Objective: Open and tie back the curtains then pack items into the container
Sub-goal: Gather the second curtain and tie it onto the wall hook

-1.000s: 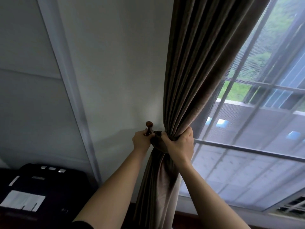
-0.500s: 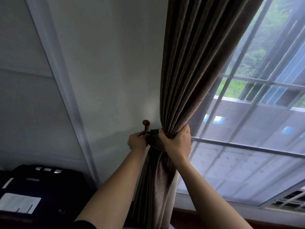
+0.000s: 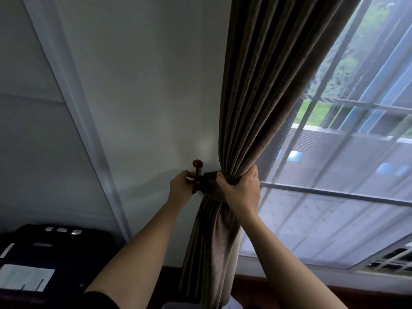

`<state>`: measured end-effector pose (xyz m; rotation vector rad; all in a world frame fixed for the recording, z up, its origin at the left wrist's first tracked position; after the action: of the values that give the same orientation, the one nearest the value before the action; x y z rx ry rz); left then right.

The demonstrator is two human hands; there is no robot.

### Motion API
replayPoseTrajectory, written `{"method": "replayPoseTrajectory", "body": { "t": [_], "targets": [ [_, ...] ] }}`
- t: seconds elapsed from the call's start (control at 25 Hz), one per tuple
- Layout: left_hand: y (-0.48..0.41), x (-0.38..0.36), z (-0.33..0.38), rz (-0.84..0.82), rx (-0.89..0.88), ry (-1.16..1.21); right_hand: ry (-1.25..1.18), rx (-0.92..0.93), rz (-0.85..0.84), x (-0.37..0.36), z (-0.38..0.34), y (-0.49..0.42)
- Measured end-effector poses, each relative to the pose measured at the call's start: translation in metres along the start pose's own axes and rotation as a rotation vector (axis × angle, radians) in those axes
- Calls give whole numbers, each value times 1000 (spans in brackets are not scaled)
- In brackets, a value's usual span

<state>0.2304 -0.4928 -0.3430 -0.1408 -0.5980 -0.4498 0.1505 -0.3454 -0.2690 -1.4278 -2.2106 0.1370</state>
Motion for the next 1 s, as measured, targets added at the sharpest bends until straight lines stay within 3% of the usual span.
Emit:
{"method": "replayPoseTrajectory", "body": {
  "t": [0.2, 0.32, 0.56, 0.64, 0.8, 0.88, 1.0],
  "targets": [
    [6, -13, -3, 75, -149, -148, 66, -15, -22, 1, -3, -4],
    [-9, -3, -3, 129, -117, -198, 86, -37, -53, 6, -2, -7],
    [-9, 10, -16, 81, -227, -250, 4, -1, -145, 24, 12, -15],
    [6, 2, -23, -37, -163, -189, -61, -8, -206, 31, 19, -19],
    [28, -13, -21, -564, -72, 44, -295, -53, -298, 38, 49, 8],
    [35, -17, -18, -596, -149, 22, -387, -79, -364, 32, 69, 38],
    [57, -23, -10, -418, -274, -40, -377, -115, -558, 28, 73, 53]
  ]
}}
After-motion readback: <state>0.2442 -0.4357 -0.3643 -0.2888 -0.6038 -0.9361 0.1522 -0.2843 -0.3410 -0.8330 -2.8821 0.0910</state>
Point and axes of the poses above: each hand's wrist, its own y-axis away from the middle knuckle, its own x-axis out of the back of the hand, z = x × y, the point moved 1 cm from there along -y, towards the middle knuckle, and after that the axes turned 10 degrees about -y, right-handed, at the moved point
